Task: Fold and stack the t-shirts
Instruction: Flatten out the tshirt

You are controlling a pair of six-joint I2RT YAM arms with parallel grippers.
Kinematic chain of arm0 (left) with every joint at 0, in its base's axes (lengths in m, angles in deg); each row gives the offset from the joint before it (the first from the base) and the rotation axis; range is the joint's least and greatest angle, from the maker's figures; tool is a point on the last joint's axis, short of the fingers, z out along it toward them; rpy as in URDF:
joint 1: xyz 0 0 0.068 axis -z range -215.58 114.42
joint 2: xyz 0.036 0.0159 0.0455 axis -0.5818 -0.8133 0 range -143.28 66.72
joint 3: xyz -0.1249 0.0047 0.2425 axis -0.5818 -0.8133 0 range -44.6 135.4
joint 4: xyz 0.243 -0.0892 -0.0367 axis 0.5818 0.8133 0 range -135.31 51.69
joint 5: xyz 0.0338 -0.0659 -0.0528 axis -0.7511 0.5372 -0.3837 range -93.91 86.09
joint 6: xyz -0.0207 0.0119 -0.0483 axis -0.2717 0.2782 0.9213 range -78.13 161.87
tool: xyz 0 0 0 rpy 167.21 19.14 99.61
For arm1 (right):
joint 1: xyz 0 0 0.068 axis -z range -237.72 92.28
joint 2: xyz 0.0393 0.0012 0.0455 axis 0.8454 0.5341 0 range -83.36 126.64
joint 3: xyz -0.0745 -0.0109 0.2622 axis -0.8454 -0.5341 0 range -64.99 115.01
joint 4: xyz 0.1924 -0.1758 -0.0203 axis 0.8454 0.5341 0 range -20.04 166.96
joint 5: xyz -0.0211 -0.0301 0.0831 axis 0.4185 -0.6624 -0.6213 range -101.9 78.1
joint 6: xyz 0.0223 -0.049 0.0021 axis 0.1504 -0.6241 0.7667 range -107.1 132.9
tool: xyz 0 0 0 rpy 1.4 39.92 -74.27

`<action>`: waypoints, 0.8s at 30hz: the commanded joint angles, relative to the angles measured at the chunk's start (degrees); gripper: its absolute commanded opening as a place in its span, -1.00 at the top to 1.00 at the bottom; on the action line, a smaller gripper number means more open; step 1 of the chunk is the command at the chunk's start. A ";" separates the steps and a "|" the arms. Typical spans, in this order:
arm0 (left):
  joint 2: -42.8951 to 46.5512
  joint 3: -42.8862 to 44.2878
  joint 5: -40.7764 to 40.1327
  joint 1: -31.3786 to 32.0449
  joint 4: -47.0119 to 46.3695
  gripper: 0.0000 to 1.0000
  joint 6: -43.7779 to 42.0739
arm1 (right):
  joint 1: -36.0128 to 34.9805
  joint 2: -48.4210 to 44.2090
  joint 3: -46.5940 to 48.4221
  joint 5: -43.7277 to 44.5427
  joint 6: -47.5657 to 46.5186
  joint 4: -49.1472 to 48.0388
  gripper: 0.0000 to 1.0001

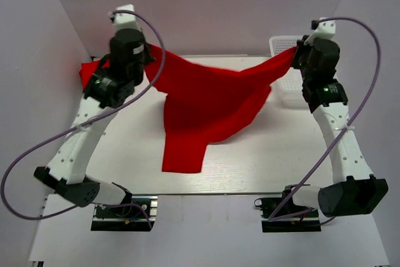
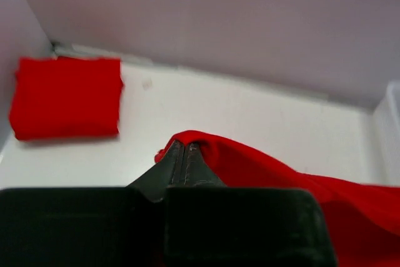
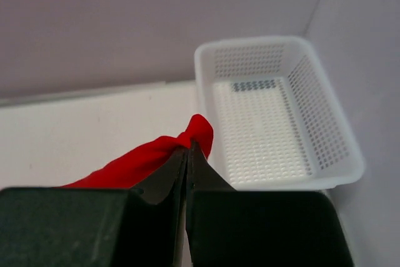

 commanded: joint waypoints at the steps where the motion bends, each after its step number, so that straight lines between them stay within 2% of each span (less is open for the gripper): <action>1: 5.95 4.21 -9.16 -0.40 -7.04 1.00 -8.39 | 0.83 -2.22 8.92 7.62 0.45 3.23 1.00; 9: 13.07 10.28 -9.09 0.65 -14.44 1.00 -18.26 | 0.83 -7.58 20.81 6.57 -3.07 7.36 1.00; 18: 17.55 20.82 5.67 0.66 -13.65 1.00 -21.07 | 0.74 -18.12 30.20 -1.07 -4.74 10.53 1.00; 24: 19.23 26.71 14.73 -0.05 -13.13 1.00 -22.22 | 0.65 -23.21 32.68 -5.38 -4.56 12.20 1.00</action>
